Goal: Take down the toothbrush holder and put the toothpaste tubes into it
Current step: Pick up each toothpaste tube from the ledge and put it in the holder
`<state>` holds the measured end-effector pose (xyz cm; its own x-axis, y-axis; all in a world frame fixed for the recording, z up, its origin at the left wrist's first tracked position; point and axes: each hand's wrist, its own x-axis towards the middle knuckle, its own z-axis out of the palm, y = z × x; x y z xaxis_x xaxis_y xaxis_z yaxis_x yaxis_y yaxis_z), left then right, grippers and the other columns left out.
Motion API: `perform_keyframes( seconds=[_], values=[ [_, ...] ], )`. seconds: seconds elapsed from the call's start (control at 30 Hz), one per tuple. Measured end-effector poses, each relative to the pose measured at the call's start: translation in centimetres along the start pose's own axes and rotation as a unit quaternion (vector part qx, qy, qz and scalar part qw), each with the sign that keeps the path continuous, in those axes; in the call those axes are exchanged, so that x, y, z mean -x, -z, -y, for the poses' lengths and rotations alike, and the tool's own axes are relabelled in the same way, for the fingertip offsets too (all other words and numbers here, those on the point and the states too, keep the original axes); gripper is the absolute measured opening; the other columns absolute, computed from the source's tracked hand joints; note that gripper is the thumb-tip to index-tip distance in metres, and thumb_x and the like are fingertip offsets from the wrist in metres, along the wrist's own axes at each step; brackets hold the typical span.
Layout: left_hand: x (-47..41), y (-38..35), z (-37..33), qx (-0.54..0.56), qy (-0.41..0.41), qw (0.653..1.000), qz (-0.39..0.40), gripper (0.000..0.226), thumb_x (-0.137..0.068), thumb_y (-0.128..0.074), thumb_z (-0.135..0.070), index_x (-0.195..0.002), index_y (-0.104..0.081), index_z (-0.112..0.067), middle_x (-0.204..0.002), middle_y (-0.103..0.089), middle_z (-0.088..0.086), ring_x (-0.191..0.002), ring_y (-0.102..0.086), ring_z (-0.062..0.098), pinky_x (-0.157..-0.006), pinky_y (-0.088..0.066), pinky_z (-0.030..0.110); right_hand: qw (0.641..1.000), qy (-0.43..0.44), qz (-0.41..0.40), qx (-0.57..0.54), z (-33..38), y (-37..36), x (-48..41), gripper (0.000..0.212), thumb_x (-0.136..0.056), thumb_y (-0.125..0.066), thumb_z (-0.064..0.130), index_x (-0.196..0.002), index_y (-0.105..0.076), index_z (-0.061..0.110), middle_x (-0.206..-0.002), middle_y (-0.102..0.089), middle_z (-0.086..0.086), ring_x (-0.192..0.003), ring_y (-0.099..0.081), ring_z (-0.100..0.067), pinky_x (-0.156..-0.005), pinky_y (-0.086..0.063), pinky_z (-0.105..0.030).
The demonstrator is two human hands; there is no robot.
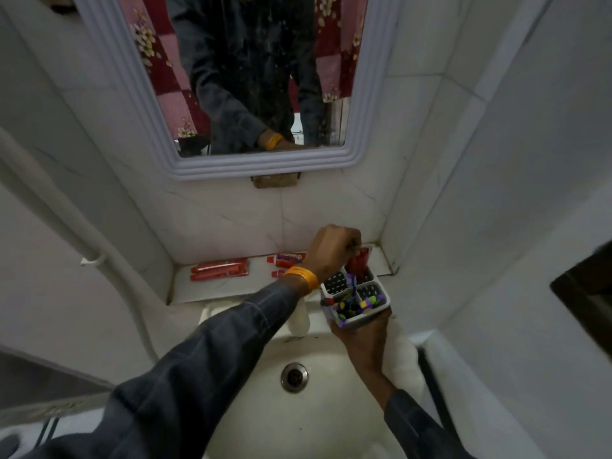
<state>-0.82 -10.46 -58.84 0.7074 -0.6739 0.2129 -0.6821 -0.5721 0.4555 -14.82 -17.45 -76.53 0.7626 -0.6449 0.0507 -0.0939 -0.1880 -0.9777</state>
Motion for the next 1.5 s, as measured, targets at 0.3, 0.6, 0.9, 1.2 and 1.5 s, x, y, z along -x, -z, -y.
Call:
perform_keyframes(
  seconds=[0.3, 0.6, 0.9, 1.2, 1.5],
  values=[
    [-1.1, -0.2, 0.2, -0.077, -0.038, 0.991, 0.103, 0.012, -0.079, -0.064, -0.003, -0.078, -0.068, -0.014, -0.086, -0.072, 0.007, -0.081, -0.065, 0.026, -0.069, -0.049, 0.033, 1.000, 0.004, 0.018, -0.006, 0.3, 0.6, 0.2, 0.118, -0.059, -0.104, 0.006, -0.155, -0.036, 0.003, -0.149, -0.058, -0.008, -0.132, -0.057, 0.009, -0.102, -0.049, -0.007],
    [-0.8, -0.8, 0.1, -0.094, -0.061, 0.991, 0.073, 0.013, -0.081, -0.061, 0.001, -0.079, -0.067, -0.010, -0.087, -0.070, 0.010, -0.082, -0.063, 0.028, -0.071, -0.051, 0.037, 0.999, 0.010, 0.044, -0.028, 0.3, 1.0, 0.0, 0.114, -0.061, -0.100, -0.004, -0.154, -0.035, -0.001, -0.144, -0.056, -0.005, -0.126, -0.055, 0.022, -0.097, -0.047, -0.002],
    [-2.4, -0.2, 1.7, -0.022, -0.006, 0.987, 0.157, 0.011, -0.078, -0.074, -0.011, -0.088, -0.074, -0.013, -0.094, -0.074, 0.006, -0.079, -0.058, 0.015, -0.077, -0.053, 0.032, 0.996, -0.008, 0.077, -0.054, 0.8, 1.1, 0.1, 0.103, -0.066, -0.099, -0.001, -0.148, -0.037, 0.008, -0.138, -0.057, 0.008, -0.126, -0.059, 0.016, -0.094, -0.050, -0.003],
    [6.3, 3.3, 13.3, 0.000, 0.205, 0.976, 0.080, 0.012, -0.086, -0.068, -0.014, -0.098, -0.070, -0.010, -0.103, -0.072, 0.013, -0.095, -0.067, 0.028, -0.086, -0.054, 0.035, 0.999, -0.004, 0.028, -0.039, 1.0, 0.9, 0.3, 0.109, -0.055, -0.100, -0.009, -0.144, -0.041, 0.012, -0.134, -0.067, -0.003, -0.111, -0.065, 0.016, -0.090, -0.051, -0.002],
    [16.3, -1.5, 16.5, -0.153, 0.278, 0.914, 0.253, 0.040, -0.066, -0.087, -0.031, -0.100, -0.071, -0.019, -0.109, -0.069, 0.006, -0.099, -0.064, 0.025, -0.087, -0.052, 0.034, 0.999, -0.014, 0.017, 0.026, 0.8, 1.1, 0.3, 0.118, -0.054, -0.104, 0.017, -0.152, -0.040, 0.007, -0.144, -0.065, -0.009, -0.131, -0.066, -0.023, -0.109, -0.057, -0.044]
  ],
)
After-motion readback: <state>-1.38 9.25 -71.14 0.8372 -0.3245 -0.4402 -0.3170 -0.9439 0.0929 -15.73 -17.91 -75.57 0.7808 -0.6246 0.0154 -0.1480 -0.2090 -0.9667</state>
